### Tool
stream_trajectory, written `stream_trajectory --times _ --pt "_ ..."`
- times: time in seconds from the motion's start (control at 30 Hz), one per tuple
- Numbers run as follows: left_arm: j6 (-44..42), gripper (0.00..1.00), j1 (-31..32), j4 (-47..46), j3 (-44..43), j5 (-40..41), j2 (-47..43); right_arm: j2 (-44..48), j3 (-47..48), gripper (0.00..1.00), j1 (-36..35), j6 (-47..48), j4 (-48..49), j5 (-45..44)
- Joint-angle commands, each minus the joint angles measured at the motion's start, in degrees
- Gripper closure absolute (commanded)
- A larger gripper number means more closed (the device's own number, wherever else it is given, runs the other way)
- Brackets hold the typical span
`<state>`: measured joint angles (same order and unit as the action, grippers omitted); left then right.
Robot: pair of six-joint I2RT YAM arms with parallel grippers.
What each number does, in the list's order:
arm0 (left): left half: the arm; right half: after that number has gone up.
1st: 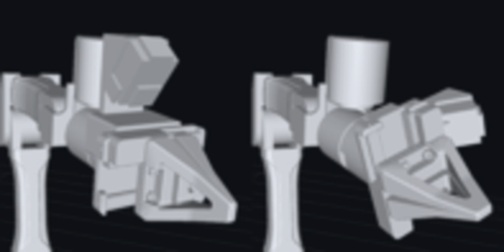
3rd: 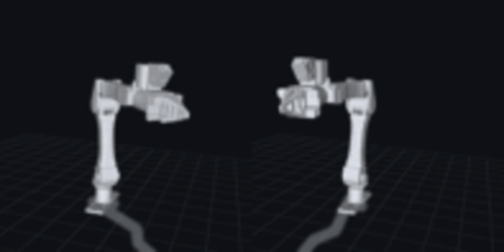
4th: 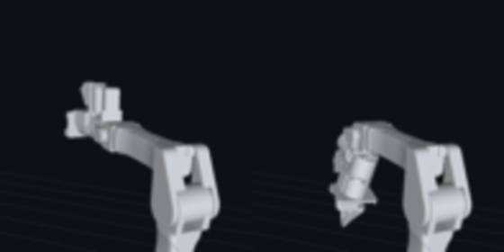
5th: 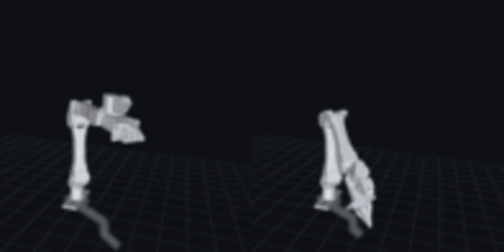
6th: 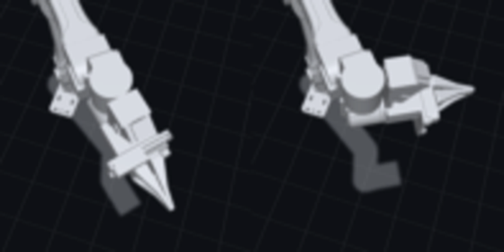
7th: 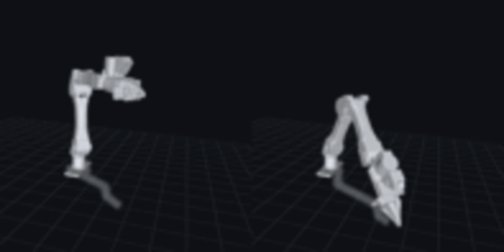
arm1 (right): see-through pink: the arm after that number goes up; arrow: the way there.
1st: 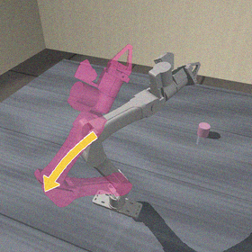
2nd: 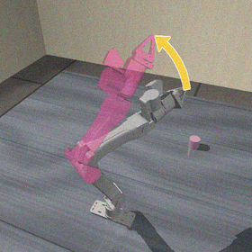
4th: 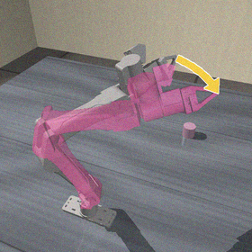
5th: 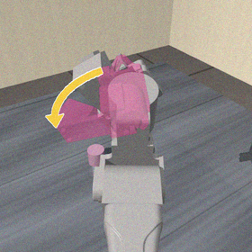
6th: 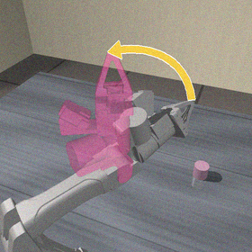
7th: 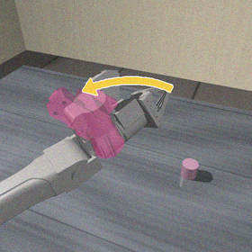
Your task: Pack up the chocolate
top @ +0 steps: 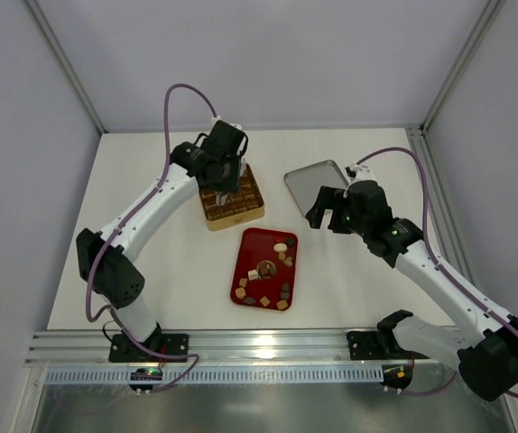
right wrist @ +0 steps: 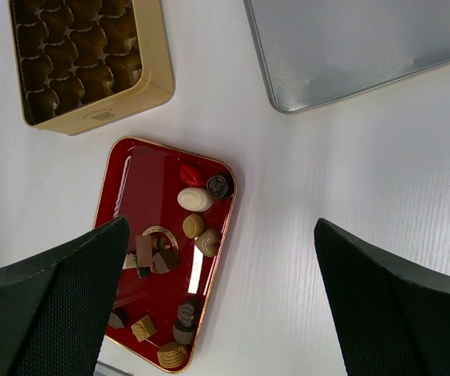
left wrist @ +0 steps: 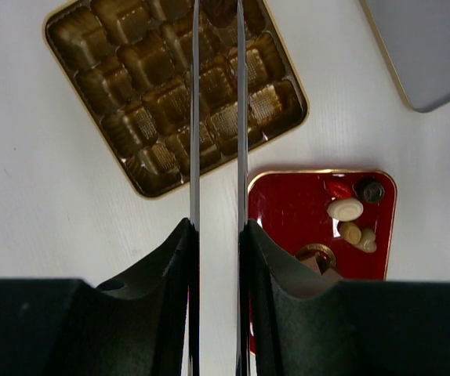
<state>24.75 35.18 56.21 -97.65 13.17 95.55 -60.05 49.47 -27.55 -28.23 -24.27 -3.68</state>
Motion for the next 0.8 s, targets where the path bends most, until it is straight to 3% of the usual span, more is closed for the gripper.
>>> stream_trajectory --times 0.0,0.23,0.5,0.77 --pt "-3.65 0.77 -0.81 -4.08 -5.09 1.42 3.41 -0.24 2.73 0.00 -0.13 1.07 1.07 0.17" --pt "-4.62 0.77 -1.87 -5.67 -9.76 2.82 11.49 0.37 1.86 0.00 -0.05 0.54 0.89 0.17" --pt "-4.71 0.76 -2.13 -6.46 -10.02 4.06 13.88 1.25 0.89 0.00 -0.13 0.54 0.81 0.17" --pt "-5.24 0.69 -2.22 -6.72 -10.02 4.59 14.23 1.08 0.89 0.00 -0.13 0.19 0.89 0.52"
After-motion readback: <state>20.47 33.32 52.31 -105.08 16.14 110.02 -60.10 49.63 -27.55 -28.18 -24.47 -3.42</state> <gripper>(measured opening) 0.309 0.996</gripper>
